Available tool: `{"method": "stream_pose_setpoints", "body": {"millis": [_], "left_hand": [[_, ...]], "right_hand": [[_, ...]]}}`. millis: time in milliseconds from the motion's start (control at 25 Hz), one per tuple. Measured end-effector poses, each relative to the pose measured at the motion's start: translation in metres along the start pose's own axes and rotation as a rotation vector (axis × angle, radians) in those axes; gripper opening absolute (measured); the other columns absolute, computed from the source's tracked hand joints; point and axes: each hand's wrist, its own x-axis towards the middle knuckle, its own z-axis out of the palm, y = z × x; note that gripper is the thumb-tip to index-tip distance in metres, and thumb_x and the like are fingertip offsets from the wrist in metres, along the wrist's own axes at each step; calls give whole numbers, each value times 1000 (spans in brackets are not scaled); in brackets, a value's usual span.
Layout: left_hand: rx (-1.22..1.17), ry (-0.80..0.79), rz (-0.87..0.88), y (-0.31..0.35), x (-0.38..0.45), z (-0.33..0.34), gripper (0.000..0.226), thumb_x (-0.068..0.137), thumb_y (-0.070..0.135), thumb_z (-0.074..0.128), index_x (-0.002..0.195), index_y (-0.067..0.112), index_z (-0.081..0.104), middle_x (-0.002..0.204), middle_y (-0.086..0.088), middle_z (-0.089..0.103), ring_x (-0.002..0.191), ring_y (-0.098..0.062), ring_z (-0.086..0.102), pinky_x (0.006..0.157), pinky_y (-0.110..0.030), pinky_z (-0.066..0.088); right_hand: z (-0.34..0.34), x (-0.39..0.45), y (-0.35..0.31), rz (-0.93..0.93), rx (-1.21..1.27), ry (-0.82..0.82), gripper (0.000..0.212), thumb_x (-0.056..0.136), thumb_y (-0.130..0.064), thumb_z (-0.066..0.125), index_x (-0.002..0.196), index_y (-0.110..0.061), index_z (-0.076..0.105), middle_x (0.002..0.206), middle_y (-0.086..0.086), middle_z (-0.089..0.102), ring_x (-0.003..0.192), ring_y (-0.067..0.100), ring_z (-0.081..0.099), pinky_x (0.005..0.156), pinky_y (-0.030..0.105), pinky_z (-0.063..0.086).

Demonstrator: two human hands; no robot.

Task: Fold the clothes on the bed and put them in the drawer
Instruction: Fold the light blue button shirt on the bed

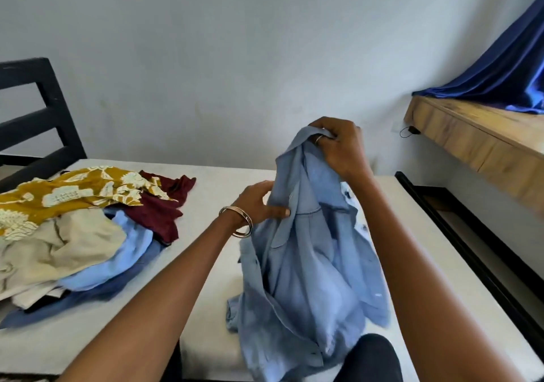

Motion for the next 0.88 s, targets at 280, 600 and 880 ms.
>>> {"method": "stream_pose_setpoints", "body": {"millis": [280,600,880], "left_hand": [[156,253,-119,-38,-7,-40,41,65,57,72,67,22,50,62,3,55,60,-17,50,57,-30,37],[-200,546,-432,-78,-16,-52,18,90,20,59,74,13,64,69,-6,57,71,-26,52,70,-34,45],[-689,822,-241,-44,-19,-80,20,95,11,54,77,19,57,79,1,58,77,-13,52,71,-25,42]], "right_hand": [[-2,22,34,319,12,228,42,80,-15,67,46,-33,51,42,-15,42,49,10,35,52,28,27],[19,7,30,551,-249,262,49,84,-40,67,53,-15,40,54,0,39,55,23,41,51,27,28],[21,-6,25,842,-353,100,68,92,-65,44,120,-4,59,123,21,59,114,43,55,95,45,45]]}}
